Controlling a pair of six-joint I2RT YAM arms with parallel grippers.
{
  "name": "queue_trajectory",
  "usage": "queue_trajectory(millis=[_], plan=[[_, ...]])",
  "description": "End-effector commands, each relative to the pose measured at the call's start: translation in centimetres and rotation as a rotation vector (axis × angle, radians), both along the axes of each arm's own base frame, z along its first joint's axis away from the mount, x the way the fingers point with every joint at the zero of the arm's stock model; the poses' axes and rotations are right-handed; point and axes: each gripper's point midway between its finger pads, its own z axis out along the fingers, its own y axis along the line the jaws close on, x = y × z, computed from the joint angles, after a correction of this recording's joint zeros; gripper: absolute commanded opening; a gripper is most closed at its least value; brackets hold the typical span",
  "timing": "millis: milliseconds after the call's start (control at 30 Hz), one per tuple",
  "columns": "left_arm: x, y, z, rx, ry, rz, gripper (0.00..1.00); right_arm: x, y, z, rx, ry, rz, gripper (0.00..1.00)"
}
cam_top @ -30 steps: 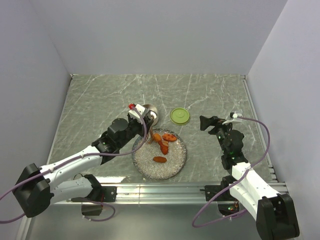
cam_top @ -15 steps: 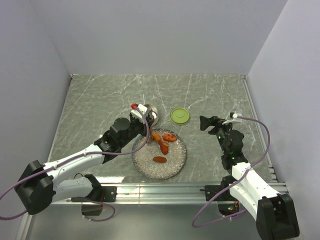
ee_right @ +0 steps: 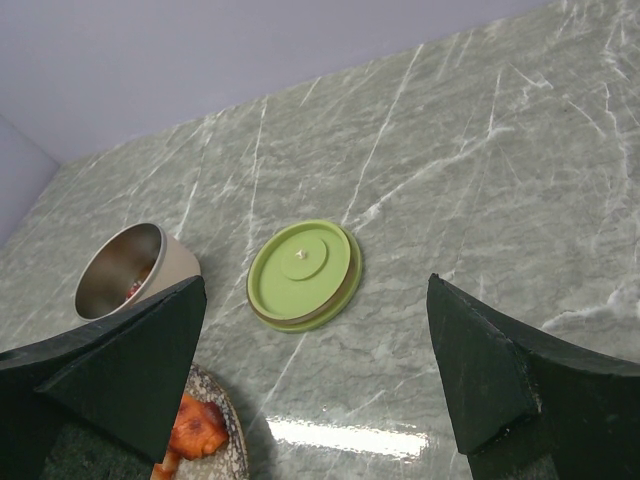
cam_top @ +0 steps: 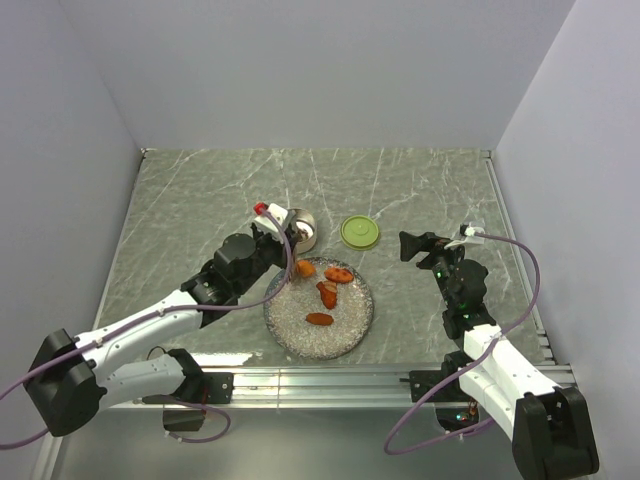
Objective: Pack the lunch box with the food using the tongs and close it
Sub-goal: Pick up the food using the clamp, then place the food into the lunch box
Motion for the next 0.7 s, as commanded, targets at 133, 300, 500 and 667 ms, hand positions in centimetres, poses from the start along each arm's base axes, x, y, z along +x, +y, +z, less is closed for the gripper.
queue_trajectory(millis=[133, 300, 500, 667], plan=[[1.1, 1.2, 7.5, -0.140, -0.140, 0.094, 0.09, 0.3, 0.2, 1.3, 0.007, -0.036, 0.005, 0.98], [2.7, 2.0, 10.5, -0.183, -0.198, 0.187, 0.10, 0.4, 0.2, 1.3, 0.007, -0.037, 0.006, 0.97], [5.7, 2.1, 12.2, -0.175, -0.220, 0.247, 0.11, 0.4, 0.3, 1.3, 0.007, -0.036, 0.012, 0.97], [8.3, 2.6, 12.2, -0.176, -0.210, 0.276, 0.11, 0.3, 0.3, 1.3, 0.007, -0.039, 0.012, 0.97]])
